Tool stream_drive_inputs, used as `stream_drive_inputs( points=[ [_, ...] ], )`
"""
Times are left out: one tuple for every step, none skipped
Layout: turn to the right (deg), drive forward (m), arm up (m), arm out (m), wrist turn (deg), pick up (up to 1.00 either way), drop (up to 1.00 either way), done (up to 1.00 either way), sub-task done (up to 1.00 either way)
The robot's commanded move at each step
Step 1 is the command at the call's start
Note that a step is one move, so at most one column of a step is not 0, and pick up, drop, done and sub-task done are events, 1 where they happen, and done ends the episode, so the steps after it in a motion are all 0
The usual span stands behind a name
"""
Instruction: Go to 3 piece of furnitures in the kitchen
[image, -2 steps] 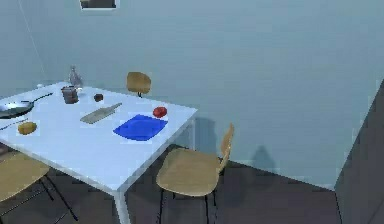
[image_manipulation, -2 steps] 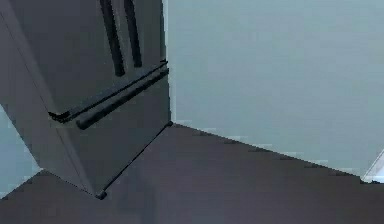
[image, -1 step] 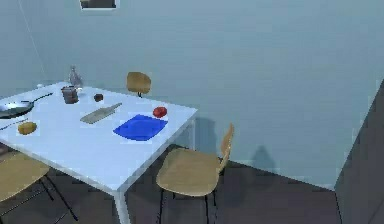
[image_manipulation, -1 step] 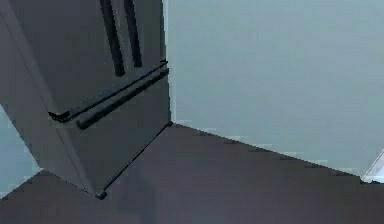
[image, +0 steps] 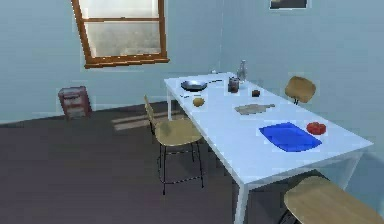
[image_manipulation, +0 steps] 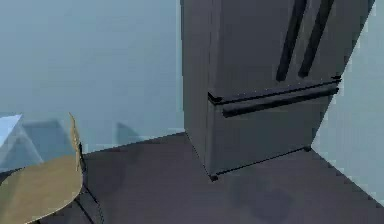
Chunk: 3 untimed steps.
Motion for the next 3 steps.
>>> stream_drive_inputs(
  points=[
    [-18.0, 0.00, 0.00, 0.00, 0.0, 0.00, 0.00, 0.00, 0.00],
    [0.0, 0.45, 0.00, 0.00, 0.0, 0.00, 0.00, 0.00, 0.00],
    [18.0, 0.00, 0.00, 0.00, 0.0, 0.00, 0.00, 0.00, 0.00]
  ],
)
